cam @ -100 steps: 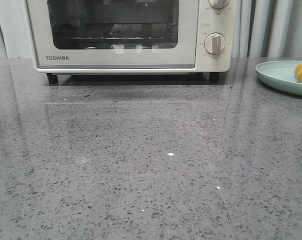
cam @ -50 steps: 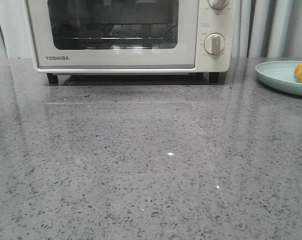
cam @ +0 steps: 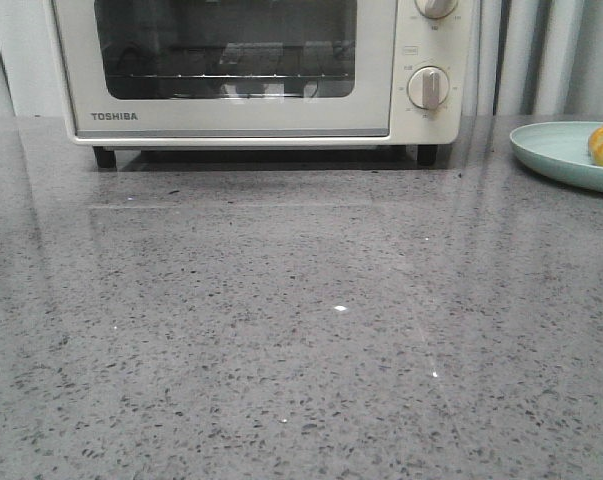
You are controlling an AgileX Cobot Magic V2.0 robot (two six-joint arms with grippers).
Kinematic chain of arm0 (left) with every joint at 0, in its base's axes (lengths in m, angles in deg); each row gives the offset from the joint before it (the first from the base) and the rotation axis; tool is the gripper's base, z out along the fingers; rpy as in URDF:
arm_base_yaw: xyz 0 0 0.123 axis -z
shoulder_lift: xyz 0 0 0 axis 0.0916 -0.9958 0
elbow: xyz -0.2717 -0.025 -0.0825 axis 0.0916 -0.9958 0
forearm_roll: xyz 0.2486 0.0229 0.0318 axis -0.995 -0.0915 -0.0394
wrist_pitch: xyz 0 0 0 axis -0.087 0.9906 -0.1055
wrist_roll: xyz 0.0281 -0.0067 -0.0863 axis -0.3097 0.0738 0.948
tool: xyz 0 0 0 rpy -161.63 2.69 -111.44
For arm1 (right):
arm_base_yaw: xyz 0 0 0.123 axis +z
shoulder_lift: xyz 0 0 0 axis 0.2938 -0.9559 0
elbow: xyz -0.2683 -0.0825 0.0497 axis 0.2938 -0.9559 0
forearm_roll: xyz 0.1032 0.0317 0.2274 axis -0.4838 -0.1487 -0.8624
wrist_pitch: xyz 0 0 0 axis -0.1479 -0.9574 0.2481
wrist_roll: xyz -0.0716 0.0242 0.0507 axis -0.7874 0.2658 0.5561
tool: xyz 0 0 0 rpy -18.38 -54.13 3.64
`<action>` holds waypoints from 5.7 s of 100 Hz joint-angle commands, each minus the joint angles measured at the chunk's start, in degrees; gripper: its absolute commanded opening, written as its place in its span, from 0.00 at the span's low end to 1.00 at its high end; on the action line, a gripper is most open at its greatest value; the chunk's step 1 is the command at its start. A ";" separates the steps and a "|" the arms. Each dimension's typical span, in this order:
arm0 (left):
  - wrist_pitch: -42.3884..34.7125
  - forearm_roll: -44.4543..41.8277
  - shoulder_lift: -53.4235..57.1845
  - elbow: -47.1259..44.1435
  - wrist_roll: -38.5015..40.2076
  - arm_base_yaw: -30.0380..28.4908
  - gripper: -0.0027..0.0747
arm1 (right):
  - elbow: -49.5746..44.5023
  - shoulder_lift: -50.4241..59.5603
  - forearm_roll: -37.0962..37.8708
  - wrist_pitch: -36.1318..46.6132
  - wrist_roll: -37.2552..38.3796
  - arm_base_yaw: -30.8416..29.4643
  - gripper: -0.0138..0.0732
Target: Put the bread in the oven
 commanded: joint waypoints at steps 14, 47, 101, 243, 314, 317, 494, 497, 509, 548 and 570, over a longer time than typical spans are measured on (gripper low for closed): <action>7.05 0.06 1.11 -1.23 -0.19 -0.43 0.01 | 2.24 -1.00 0.55 4.15 -0.36 -0.24 0.10; 15.79 -0.84 2.21 -1.70 -0.33 -0.43 0.01 | 2.24 -1.00 0.18 4.38 -0.36 -0.24 0.10; 29.91 0.72 3.56 -9.85 -4.46 -0.43 0.01 | 10.46 -1.00 0.15 4.27 -0.36 -0.24 0.10; 31.58 5.85 49.52 -15.42 -7.58 -0.43 0.01 | 51.14 -62.26 16.87 -30.85 -2.07 -0.34 0.63; 31.77 5.85 51.71 -15.42 -7.58 -0.43 0.01 | 51.62 -76.11 17.70 -29.04 0.74 -0.44 0.08; 31.77 5.85 51.71 -15.42 -7.58 -0.43 0.01 | 51.73 -75.61 17.70 -28.93 0.74 -0.44 0.08; 16.03 6.86 51.71 -15.42 -7.58 -0.43 0.01 | 91.13 -90.72 23.46 -35.22 -0.30 37.55 0.17; 16.03 6.86 51.71 -15.42 -7.58 -0.43 0.01 | 91.13 -90.72 23.46 -34.75 -0.30 37.26 0.24; 16.03 6.86 51.71 -15.42 -7.58 -0.43 0.01 | 91.13 -90.82 24.01 -33.37 -0.30 37.28 0.63; 13.43 3.47 51.71 -15.42 -6.87 -0.43 0.01 | 91.35 -89.36 21.46 -40.76 -0.30 37.38 0.78; 9.17 3.37 54.15 -20.51 -6.12 -0.43 0.01 | 88.92 -83.70 16.02 -47.36 -0.30 39.82 0.55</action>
